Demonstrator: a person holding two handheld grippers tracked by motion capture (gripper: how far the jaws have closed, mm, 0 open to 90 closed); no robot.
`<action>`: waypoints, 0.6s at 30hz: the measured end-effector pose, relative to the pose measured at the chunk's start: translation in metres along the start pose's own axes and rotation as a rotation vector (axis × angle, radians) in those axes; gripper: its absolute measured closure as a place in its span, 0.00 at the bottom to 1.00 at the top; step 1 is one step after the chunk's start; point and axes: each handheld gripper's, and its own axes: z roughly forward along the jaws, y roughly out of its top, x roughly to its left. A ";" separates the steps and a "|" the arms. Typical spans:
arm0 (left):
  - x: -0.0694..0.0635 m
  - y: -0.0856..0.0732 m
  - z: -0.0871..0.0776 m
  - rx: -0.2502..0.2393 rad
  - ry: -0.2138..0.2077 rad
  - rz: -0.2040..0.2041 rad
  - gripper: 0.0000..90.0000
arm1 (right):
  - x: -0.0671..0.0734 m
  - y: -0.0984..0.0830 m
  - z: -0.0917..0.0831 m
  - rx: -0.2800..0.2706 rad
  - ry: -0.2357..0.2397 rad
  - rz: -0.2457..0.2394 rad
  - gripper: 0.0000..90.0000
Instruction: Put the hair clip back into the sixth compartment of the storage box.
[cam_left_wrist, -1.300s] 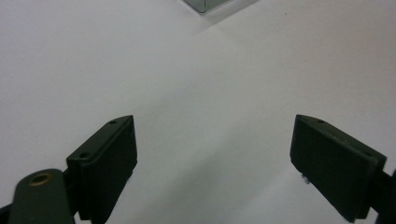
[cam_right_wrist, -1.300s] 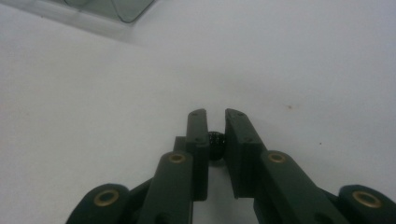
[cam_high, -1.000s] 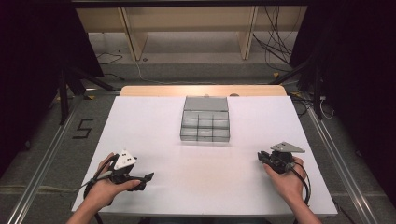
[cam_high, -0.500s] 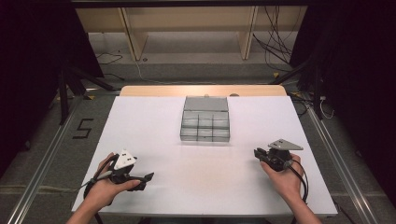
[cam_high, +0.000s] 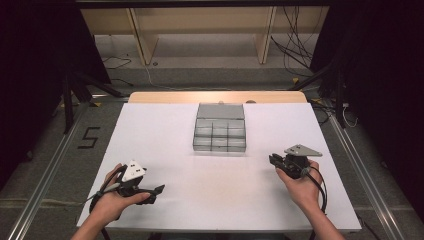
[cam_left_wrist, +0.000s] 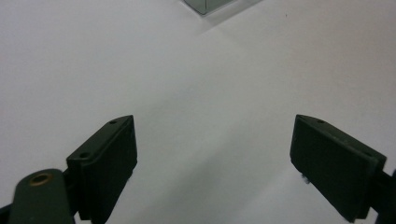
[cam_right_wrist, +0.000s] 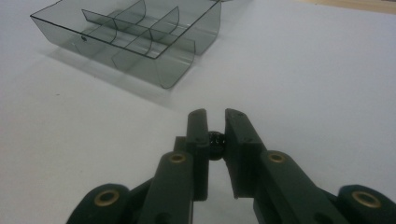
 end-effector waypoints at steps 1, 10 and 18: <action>0.000 0.000 0.000 0.000 0.000 0.000 0.16 | 0.000 0.001 0.000 -0.001 0.000 -0.002 0.90; 0.000 0.000 0.000 0.000 0.000 0.000 0.16 | 0.003 0.006 0.005 -0.007 0.010 -0.008 0.90; 0.000 0.000 0.000 -0.001 0.000 -0.001 0.16 | 0.007 0.013 0.011 -0.012 0.019 -0.015 0.90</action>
